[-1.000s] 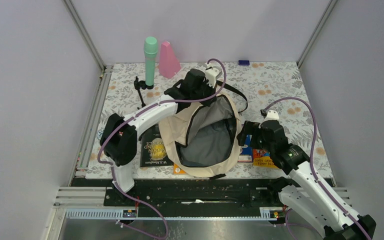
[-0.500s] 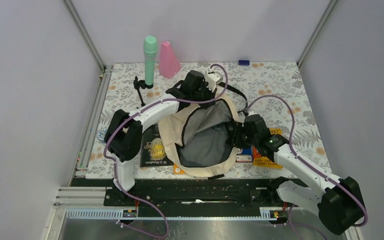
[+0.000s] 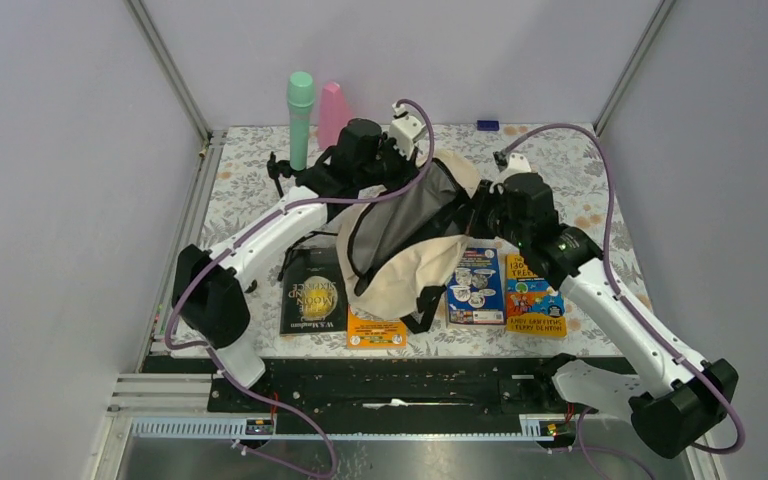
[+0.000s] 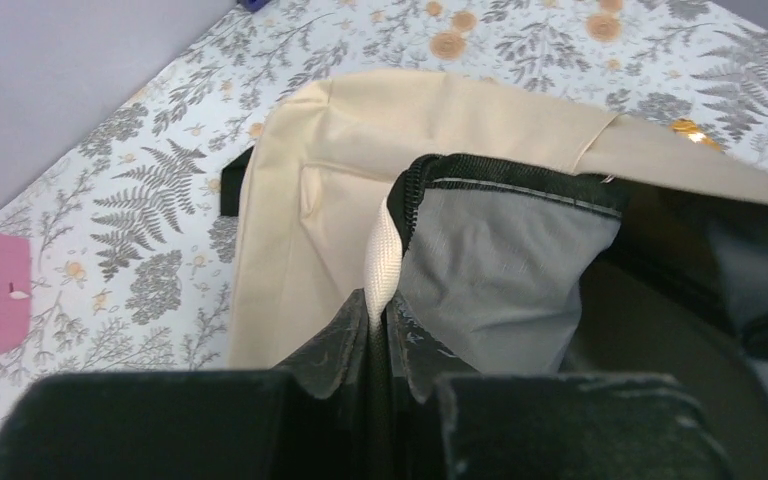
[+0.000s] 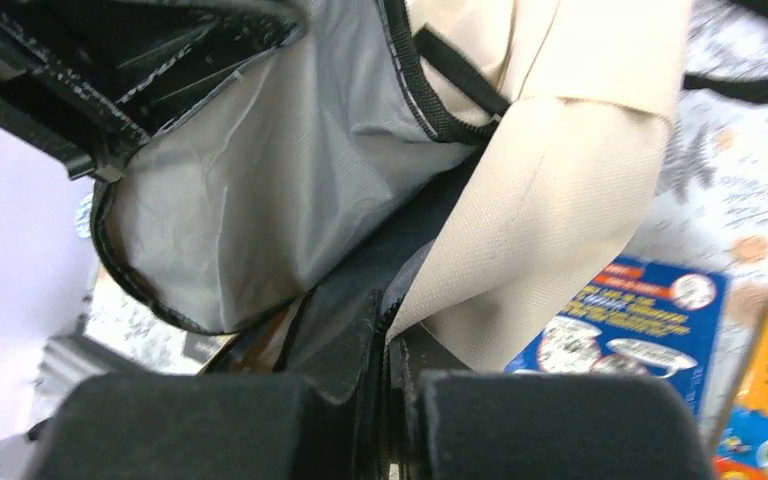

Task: Pack the student bag
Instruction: Unzip the student bag at the center of the board.

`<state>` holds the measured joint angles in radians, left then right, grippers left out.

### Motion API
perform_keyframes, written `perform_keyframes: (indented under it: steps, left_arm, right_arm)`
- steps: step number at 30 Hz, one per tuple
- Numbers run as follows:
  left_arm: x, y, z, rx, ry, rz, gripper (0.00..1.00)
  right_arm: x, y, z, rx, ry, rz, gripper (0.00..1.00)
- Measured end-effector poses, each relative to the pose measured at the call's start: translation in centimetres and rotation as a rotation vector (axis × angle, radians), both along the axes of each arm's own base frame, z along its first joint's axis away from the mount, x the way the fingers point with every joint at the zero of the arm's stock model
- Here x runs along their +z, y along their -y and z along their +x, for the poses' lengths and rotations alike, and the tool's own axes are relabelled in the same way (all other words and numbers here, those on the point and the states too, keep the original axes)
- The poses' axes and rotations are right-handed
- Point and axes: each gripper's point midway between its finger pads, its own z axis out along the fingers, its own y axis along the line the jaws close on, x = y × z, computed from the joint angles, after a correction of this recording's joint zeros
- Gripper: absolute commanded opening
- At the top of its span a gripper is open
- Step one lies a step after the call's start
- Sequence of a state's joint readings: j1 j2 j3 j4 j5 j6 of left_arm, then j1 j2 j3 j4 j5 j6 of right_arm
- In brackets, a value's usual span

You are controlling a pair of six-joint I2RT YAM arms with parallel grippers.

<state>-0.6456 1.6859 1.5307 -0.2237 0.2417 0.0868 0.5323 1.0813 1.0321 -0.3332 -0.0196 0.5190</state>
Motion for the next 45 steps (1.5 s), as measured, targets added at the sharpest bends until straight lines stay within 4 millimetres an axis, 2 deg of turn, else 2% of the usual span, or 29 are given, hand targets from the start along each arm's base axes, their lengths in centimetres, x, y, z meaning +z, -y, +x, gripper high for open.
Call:
perform_keyframes:
  steps: [3,5,7,10,14,15,18,20,21,23,25,27,29,34,37,39,40,43,45]
  left_arm:
    - [-0.3,-0.1,1.3,0.021,0.002,0.007,0.08]
    - [-1.2,0.1,2.2,0.026,-0.004,0.013,0.11]
    - [-2.9,0.5,3.0,0.022,-0.021,0.027,0.15]
    - [-6.1,1.2,4.0,0.019,-0.061,0.061,0.33]
    - [-9.5,1.4,4.8,0.024,-0.087,0.11,0.74]
    - [-10.0,1.4,5.0,0.025,-0.094,0.116,0.81]
    - [-10.8,1.6,5.4,0.031,-0.101,0.126,0.93]
    - [-10.7,1.5,5.4,0.042,-0.102,0.126,0.97]
    - [-10.6,1.6,5.5,0.052,-0.098,0.121,0.99]
    - [-10.5,1.1,5.3,0.087,-0.099,0.115,0.99]
    - [-10.7,0.1,4.3,0.13,-0.122,0.104,0.99]
    - [-10.6,-0.9,2.9,0.171,-0.156,0.08,0.99]
    - [-10.0,-1.5,1.6,0.201,-0.186,0.034,0.99]
    - [-8.8,-1.4,0.0,0.234,-0.25,-0.094,0.99]
    - [-9.6,-1.5,-0.6,0.253,-0.295,-0.127,0.99]
    - [-10.6,-1.7,-1.4,0.259,-0.333,-0.142,0.94]
    - [-11.1,-1.7,-1.8,0.259,-0.351,-0.148,0.89]
    - [-12.7,-1.7,-3.0,0.254,-0.421,-0.158,0.61]
    - [-13.0,-1.5,-3.5,0.245,-0.449,-0.17,0.43]
  right_arm:
    - [0.3,1.4,1.8,-0.019,0.034,-0.073,0.0]
    - [-0.9,2.7,3.6,-0.045,0.027,-0.153,0.0]
    - [-2.9,3.9,5.0,-0.051,-0.004,-0.241,0.0]
    - [-6.1,5.2,6.1,-0.036,-0.052,-0.372,0.0]
    - [-8.7,7.3,7.3,-0.038,-0.078,-0.533,0.0]
    - [-9.0,7.6,7.6,-0.041,-0.082,-0.554,0.02]
    - [-9.5,8.8,8.7,-0.056,-0.086,-0.622,0.08]
    - [-9.6,9.3,9.2,-0.067,-0.087,-0.651,0.2]
    - [-9.7,9.6,9.4,-0.071,-0.088,-0.663,0.28]
    - [-9.6,9.9,9.8,-0.09,-0.083,-0.673,0.48]
    - [-9.3,10.3,10.0,-0.117,-0.077,-0.677,0.68]
    - [-9.1,10.6,10.2,-0.143,-0.075,-0.671,0.84]
    - [-9.1,10.8,10.3,-0.16,-0.08,-0.663,0.91]
    - [-8.7,10.6,9.4,-0.171,-0.105,-0.624,0.98]
    - [-7.6,10.5,7.8,-0.179,-0.102,-0.563,0.98]
    - [-7.0,10.3,6.1,-0.178,-0.095,-0.502,0.98]
    - [-6.9,10.2,4.9,-0.175,-0.097,-0.468,0.98]
    - [-7.5,9.9,1.7,-0.161,-0.123,-0.385,0.98]
    - [-9.1,9.5,-0.6,-0.142,-0.182,-0.329,0.98]
